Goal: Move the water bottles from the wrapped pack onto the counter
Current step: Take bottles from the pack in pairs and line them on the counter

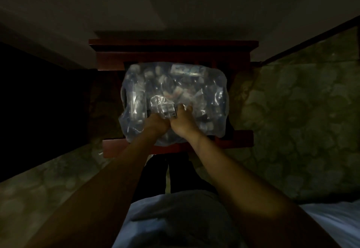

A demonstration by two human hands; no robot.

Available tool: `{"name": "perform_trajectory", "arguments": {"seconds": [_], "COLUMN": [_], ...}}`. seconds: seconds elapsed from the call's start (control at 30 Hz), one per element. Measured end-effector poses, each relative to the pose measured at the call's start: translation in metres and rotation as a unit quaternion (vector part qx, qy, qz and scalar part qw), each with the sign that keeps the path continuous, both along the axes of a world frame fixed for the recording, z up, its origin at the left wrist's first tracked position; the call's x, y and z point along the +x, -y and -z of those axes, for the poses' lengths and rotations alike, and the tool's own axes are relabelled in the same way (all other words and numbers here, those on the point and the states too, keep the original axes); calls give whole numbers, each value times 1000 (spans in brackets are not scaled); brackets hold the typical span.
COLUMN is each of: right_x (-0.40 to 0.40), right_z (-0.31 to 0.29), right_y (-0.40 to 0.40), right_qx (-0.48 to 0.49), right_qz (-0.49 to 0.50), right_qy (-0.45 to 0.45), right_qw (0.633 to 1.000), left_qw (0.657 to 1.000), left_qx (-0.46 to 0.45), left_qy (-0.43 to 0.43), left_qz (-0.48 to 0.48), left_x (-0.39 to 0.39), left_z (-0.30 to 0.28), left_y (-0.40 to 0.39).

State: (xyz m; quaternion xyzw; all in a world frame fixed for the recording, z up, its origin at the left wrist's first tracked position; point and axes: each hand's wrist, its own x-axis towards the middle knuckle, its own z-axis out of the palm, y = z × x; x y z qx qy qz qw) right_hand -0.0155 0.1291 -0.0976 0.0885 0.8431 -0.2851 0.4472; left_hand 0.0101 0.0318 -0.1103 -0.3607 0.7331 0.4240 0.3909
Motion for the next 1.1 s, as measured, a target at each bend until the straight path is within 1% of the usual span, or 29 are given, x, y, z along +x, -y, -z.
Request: {"name": "perform_trajectory", "arguments": {"seconds": [0.1, 0.2, 0.3, 0.4, 0.47, 0.53, 0.63, 0.7, 0.73, 0.8, 0.87, 0.97, 1.0, 1.1], "right_x": [-2, 6, 12, 10, 8, 5, -3, -10, -13, -19, -24, -23, -21, -19], "right_z": [2, 9, 21, 28, 29, 29, 27, 25, 24, 22, 20, 18, 18, 21], "right_y": [0, -1, 0, 4, 9, 13, 17, 19, 19, 18, 14, 4, 1, 0], "right_qx": [0, 30, 56, 79, 104, 128, 139, 137, 142, 162, 187, 216, 217, 219], "right_qz": [8, -2, -12, 5, 11, 14, 20, 20, 10, -42, -109, -198, -206, -193], "right_qy": [-27, -53, -66, -63, -60, -47, -33, -29, -30, -38, -46, -52, -55, -64], "right_qw": [1000, 998, 996, 995, 993, 990, 990, 990, 989, 985, 975, 955, 952, 954], "left_qw": [996, 985, 977, 974, 982, 991, 994, 993, 993, 992, 984, 952, 942, 932], "left_qx": [-9, -71, -124, -164, -146, -106, -15, 21, 30, 49, 85, 143, 154, 156], "left_qy": [8, 24, 64, 63, 54, 27, -23, -45, -53, -60, -73, -101, -101, -95], "left_qz": [-88, -156, -163, -145, -105, -78, -106, -110, -101, -95, -137, -253, -281, -313], "left_x": [-4, -8, -12, -13, -9, -3, 10, 16, 18, 23, 25, 27, 28, 24], "left_z": [8, 16, 19, 23, 26, 27, 24, 17, 13, 5, -2, -15, -18, -24], "left_y": [-3, -16, -29, -29, -22, -14, -4, 0, 1, 1, -1, -3, -2, -1]}}
